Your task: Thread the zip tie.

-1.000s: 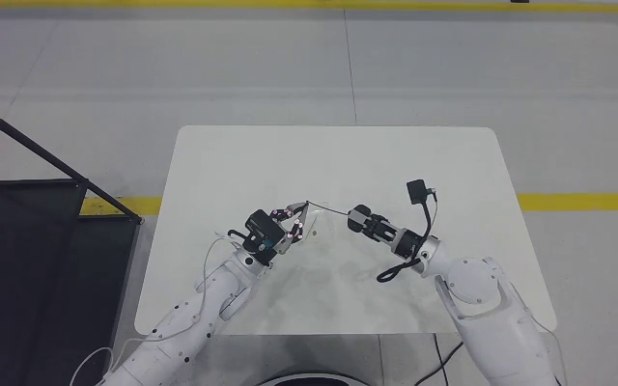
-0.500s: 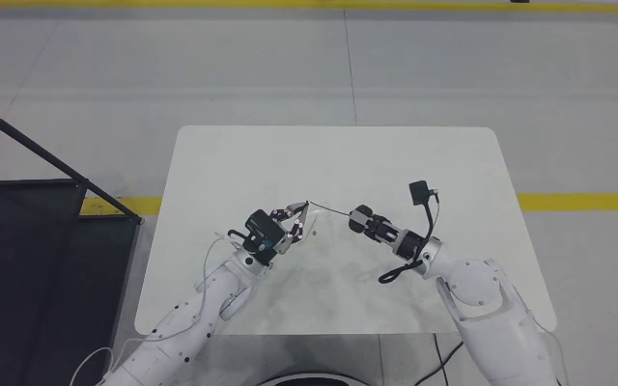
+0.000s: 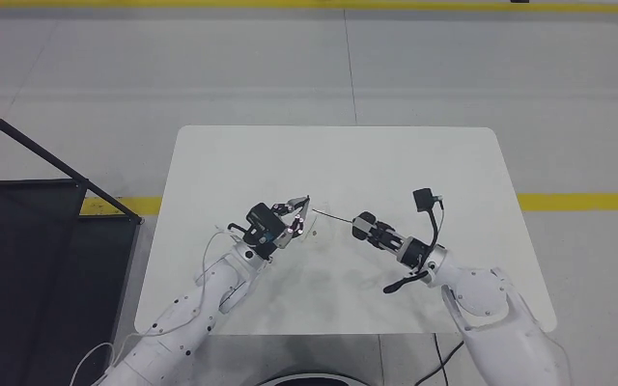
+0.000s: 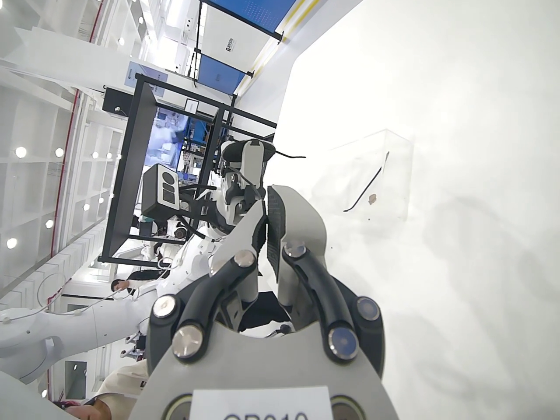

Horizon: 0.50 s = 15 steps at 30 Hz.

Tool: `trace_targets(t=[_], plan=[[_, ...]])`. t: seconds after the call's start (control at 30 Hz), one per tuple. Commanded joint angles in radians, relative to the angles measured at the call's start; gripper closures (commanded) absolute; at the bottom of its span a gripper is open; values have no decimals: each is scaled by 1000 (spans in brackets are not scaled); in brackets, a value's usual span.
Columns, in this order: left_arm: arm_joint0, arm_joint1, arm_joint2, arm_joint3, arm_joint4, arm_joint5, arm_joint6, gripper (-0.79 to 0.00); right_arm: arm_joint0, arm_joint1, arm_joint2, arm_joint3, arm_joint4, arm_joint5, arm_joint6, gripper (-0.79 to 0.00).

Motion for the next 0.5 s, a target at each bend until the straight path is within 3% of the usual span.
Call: trace_targets(t=[0.0,0.47], plan=[[-3,-4,3,6,5,-2,-1,0,9,-2,-9,4,-1,7,-4,0],[0,-21,2,15,46,-5,5,0,40,-8,-18,34,25,34,-33,0]])
